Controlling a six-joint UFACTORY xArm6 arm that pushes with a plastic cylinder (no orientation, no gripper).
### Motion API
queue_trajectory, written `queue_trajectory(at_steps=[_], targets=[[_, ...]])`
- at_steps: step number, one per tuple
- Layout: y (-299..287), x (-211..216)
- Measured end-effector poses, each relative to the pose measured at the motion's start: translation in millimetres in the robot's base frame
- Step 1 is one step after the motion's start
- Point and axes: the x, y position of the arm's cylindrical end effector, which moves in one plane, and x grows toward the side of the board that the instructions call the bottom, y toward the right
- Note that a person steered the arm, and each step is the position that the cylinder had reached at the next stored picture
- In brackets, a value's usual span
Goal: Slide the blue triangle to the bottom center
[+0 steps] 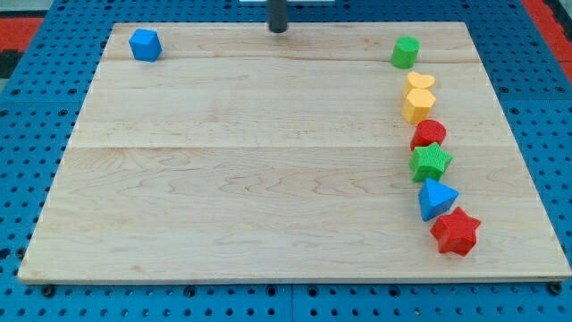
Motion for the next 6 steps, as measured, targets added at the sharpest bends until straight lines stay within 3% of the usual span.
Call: queue_trajectory(at_steps=[1, 2, 3, 5, 6], targets=[[46.6, 0.2], [171.5, 3.4], [259.9, 33.3], [266.8, 245.2], [214.2, 316.2]])
